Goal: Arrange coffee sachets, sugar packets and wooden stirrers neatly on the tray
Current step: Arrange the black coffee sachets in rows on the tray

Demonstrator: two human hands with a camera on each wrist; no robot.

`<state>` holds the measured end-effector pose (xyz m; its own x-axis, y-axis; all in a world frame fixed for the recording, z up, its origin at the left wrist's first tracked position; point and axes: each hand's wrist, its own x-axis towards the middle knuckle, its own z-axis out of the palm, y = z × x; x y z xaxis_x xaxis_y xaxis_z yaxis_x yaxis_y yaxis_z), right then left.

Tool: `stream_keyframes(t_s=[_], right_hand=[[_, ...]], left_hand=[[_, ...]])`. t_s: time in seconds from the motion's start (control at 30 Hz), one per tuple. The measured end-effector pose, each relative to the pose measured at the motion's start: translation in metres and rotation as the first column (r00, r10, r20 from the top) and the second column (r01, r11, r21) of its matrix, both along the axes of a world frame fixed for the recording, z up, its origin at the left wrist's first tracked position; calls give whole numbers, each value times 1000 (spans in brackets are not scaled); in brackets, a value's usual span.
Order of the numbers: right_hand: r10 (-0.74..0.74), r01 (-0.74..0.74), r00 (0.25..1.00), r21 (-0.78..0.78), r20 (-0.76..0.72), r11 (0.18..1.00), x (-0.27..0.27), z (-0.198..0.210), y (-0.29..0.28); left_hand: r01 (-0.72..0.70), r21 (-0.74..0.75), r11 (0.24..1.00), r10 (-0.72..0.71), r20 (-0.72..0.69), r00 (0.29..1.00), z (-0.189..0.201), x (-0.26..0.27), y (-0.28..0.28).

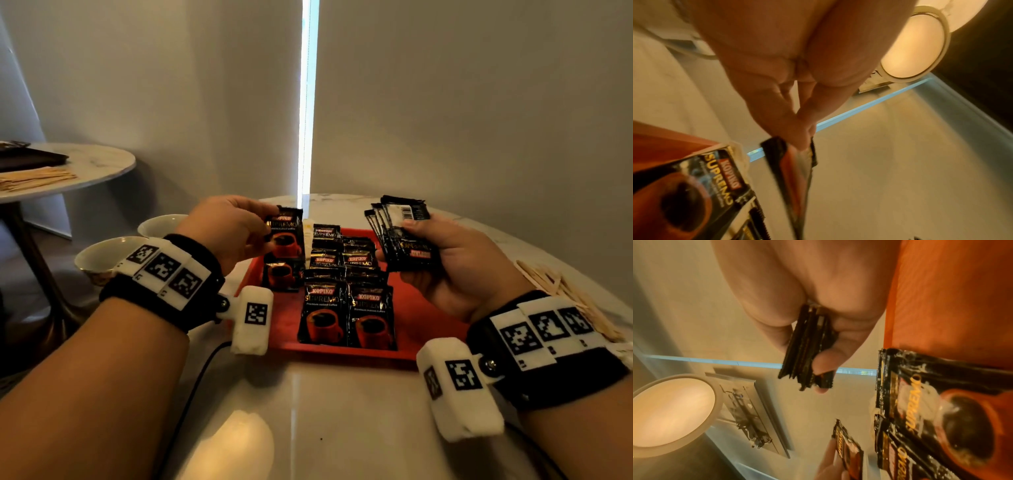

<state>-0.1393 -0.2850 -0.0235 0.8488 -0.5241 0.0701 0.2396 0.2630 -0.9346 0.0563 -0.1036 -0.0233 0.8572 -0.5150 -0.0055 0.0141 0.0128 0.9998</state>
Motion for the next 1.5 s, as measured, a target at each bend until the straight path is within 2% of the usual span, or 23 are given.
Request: stream_keyframes(t_s=[0.27, 0.67, 1.1, 1.33, 1.5], right_hand=[[-32, 33, 997, 14, -69, 999, 3, -10, -8], [-7, 9, 998, 31, -61, 999, 2, -9, -2], [-4, 6, 998, 30, -56, 1000, 4, -13, -4], [9, -7, 998, 31, -67, 1000, 4, -12, -3], [16, -13, 998, 31, -69, 999, 4, -13, -3]], left_hand=[[100, 186, 977, -75, -134, 988, -8, 6, 2], [114, 270, 956, -62, -191, 980, -7, 1, 2], [105, 270, 957, -59, -173, 983, -4, 0, -1], [68, 327, 943, -71, -3, 997, -9, -1, 1], [81, 321, 944, -87, 6, 996, -10, 0, 1]])
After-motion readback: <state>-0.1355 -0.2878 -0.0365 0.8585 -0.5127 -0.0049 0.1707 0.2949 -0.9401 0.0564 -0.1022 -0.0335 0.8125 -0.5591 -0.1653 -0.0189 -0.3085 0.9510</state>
